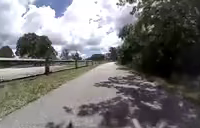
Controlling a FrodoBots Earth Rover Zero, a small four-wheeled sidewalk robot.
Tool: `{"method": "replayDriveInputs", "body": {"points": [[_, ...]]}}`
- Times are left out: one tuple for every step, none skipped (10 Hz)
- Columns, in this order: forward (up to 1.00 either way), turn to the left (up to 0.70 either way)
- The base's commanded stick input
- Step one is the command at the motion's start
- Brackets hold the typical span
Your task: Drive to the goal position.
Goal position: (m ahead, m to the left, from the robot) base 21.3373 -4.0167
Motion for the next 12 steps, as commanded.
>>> {"method": "replayDriveInputs", "body": {"points": [[0.70, 0.01], [0.70, 0.01], [0.70, 0.01], [0.70, 0.01], [0.70, 0.01], [0.70, 0.01], [0.70, 0.01], [0.70, 0.01], [0.70, 0.01], [0.70, 0.01], [0.70, 0.01], [0.70, 0.01]]}}
